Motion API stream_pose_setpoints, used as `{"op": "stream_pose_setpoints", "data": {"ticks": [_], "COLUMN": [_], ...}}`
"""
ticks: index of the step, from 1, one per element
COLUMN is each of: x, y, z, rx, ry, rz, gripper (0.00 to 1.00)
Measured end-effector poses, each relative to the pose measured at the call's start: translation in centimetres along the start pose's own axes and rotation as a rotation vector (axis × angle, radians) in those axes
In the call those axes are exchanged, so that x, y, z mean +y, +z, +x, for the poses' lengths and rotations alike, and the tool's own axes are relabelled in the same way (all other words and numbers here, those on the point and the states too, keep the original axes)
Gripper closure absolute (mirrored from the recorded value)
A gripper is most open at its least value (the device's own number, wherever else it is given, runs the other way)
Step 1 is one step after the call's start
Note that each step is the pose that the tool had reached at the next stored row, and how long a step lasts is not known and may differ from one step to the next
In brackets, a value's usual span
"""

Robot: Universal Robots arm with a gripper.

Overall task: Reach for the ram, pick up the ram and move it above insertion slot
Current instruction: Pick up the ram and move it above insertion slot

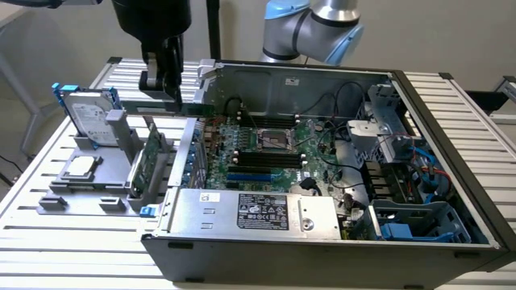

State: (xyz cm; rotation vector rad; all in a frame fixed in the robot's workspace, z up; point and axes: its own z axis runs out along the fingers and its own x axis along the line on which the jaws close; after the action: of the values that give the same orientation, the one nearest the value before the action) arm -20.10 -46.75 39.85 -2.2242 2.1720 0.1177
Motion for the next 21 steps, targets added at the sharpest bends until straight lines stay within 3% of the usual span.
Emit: {"op": "stream_pose_setpoints", "data": {"ticks": [14,21], "x": [-5.17,-8.34], "y": [-0.10,-0.11], "z": [-0.7,-1.1], "rx": [-0.0326,-0.0386], "ry": [-0.001,-0.001], "rz": [-0.0006,-0.0012], "gripper": [0.87,0.87]}}
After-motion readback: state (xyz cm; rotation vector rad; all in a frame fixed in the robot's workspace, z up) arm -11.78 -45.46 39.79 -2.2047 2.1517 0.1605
